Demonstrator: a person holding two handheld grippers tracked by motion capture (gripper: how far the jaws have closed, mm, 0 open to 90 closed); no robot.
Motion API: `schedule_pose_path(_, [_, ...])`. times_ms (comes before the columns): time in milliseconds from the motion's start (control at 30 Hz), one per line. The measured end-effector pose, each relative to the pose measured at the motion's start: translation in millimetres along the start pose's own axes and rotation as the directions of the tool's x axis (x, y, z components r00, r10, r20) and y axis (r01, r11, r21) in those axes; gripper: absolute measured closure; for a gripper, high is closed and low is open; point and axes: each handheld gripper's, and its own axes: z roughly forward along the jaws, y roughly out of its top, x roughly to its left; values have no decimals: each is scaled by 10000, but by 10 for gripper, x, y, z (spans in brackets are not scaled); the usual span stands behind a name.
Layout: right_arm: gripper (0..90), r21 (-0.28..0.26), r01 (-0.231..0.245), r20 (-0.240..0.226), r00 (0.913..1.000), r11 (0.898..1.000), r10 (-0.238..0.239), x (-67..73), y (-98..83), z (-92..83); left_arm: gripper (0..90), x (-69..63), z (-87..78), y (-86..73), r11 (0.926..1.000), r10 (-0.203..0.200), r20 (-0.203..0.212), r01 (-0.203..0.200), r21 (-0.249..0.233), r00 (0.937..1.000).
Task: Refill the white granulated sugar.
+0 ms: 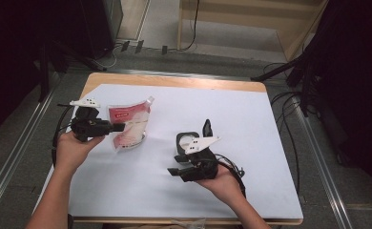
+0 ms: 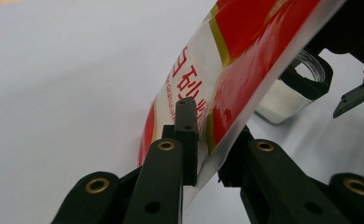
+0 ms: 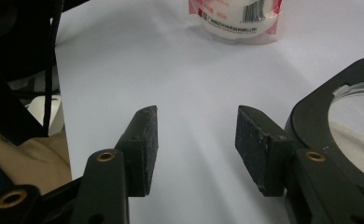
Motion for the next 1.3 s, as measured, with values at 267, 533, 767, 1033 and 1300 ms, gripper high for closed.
schedule_pose_path(267, [495, -32, -256, -5, 9997, 9997, 256, -38, 11, 43, 813, 7, -13, -7, 9999, 149, -42, -149, -29, 9999])
schedule_pose_path(533, [495, 0, -211, -18, 9998, 9998, 211, -52, 27, 60, 749, 6, -36, 2, 9996, 257, -98, -258, -132, 9996])
schedule_pose_path(767, [496, 15, -217, 23, 9998, 9998, 217, -58, 40, 38, 693, -25, -48, 5, 9992, 387, -171, -388, -71, 9991])
schedule_pose_path(1033, [501, -84, -110, 36, 9999, 9999, 110, -67, 89, -8, 580, -61, -109, -16, 9987, 410, -297, -419, -307, 9987])
schedule_pose_path(1300, [522, -193, -78, -8, 10000, 9998, 78, -83, 130, -47, 506, -96, -202, -55, 9988, 486, -427, -488, -35, 9979])
